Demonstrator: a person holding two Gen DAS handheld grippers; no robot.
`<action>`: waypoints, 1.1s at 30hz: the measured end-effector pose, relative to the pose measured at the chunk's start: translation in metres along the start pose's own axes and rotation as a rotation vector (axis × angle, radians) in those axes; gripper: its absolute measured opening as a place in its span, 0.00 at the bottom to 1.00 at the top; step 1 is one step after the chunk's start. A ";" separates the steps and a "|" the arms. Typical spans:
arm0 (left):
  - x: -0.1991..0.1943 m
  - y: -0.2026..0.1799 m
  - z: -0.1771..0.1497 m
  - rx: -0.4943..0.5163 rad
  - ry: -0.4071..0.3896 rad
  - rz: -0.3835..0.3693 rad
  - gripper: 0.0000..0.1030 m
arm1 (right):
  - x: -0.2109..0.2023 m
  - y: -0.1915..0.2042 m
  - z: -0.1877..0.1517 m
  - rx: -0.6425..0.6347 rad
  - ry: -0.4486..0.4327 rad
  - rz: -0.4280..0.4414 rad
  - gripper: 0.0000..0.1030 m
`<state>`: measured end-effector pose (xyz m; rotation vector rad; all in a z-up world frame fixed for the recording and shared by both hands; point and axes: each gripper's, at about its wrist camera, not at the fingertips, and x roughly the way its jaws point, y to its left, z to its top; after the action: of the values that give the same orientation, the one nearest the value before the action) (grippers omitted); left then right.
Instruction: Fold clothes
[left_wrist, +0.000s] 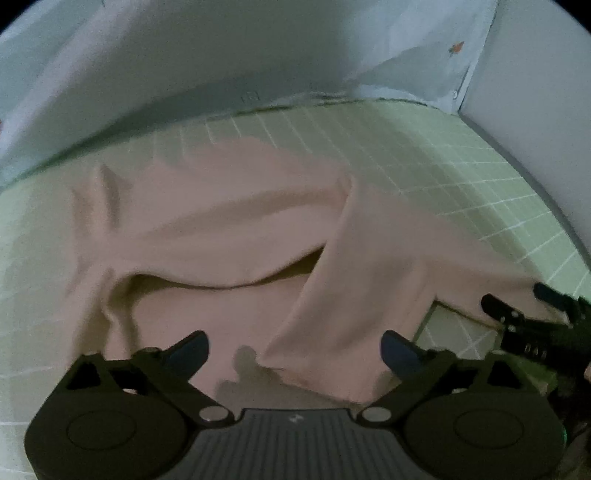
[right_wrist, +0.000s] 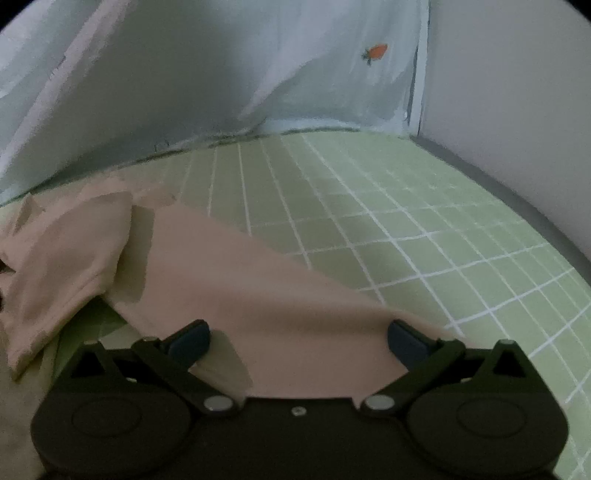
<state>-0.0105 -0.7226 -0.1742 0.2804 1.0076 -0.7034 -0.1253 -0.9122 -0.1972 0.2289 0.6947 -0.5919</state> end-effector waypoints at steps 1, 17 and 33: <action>0.005 0.002 0.001 -0.010 0.016 -0.020 0.83 | 0.000 0.000 0.001 0.000 0.000 -0.001 1.00; -0.038 0.030 -0.028 -0.212 -0.040 -0.125 0.04 | -0.002 0.003 0.000 0.003 -0.005 -0.009 1.00; -0.132 0.046 -0.116 -0.469 -0.150 -0.061 0.04 | -0.003 0.004 -0.001 -0.003 -0.032 -0.004 1.00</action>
<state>-0.1029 -0.5737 -0.1275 -0.2090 1.0087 -0.5152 -0.1255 -0.9075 -0.1956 0.2149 0.6651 -0.5967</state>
